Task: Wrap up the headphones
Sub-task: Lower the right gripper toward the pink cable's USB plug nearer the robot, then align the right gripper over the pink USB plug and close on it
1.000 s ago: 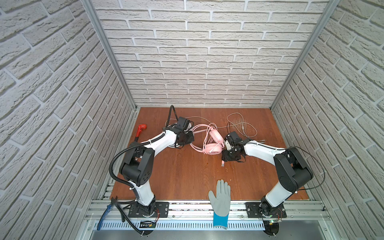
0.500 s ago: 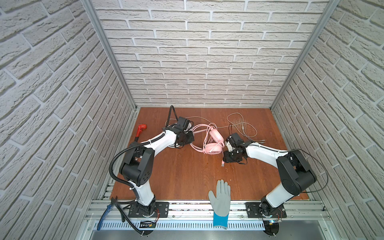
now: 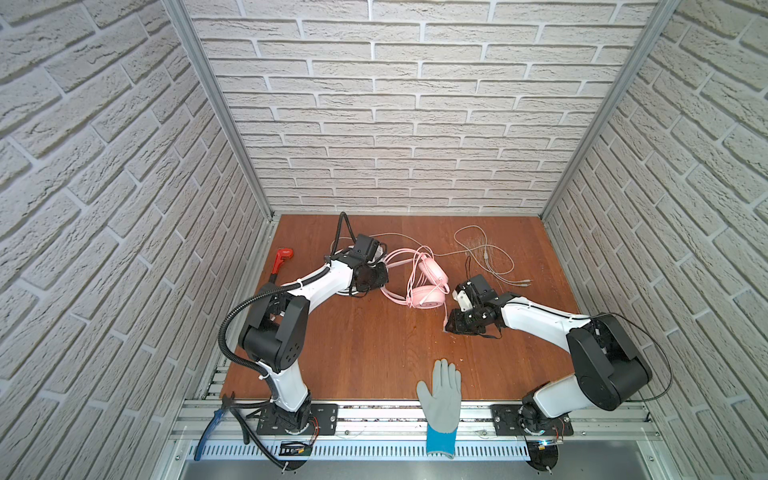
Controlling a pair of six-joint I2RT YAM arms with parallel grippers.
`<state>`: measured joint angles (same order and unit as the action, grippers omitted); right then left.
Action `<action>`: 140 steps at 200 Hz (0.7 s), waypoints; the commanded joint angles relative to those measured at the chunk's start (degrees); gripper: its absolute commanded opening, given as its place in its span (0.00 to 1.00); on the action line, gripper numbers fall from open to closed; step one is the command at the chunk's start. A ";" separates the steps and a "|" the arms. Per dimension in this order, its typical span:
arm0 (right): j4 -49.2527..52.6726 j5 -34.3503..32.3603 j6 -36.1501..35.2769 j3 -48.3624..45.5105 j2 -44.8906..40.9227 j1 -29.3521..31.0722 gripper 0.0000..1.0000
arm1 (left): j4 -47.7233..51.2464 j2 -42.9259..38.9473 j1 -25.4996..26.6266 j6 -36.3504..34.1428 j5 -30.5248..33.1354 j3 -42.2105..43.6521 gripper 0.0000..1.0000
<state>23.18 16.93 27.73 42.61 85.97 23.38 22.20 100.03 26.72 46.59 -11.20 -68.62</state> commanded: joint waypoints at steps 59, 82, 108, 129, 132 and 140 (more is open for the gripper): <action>-7.62 9.70 1.09 1.66 2.99 0.09 0.19 | -4.40 -1.39 -0.49 1.31 -2.42 0.35 0.00; -7.72 9.76 2.36 2.29 5.87 -0.01 0.13 | -4.22 -1.63 -0.48 1.31 -2.16 0.42 0.00; -7.01 7.95 3.12 2.05 6.36 -0.18 0.12 | -3.96 -1.84 -0.70 1.16 -2.16 0.52 0.00; -3.76 5.32 1.72 2.31 5.25 -0.68 0.12 | -3.96 -1.83 -0.74 1.13 -2.16 0.59 0.00; -3.16 4.83 1.48 2.38 5.07 -0.77 0.12 | -3.98 -1.85 -0.72 1.14 -2.16 0.59 0.00; -1.73 3.49 0.75 2.49 4.51 -1.08 0.12 | -4.08 -1.75 -0.78 1.14 -2.16 0.69 0.00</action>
<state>17.52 24.49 29.71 44.07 92.71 23.00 22.04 100.03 26.68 46.61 -11.38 -68.18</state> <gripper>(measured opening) 0.118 0.083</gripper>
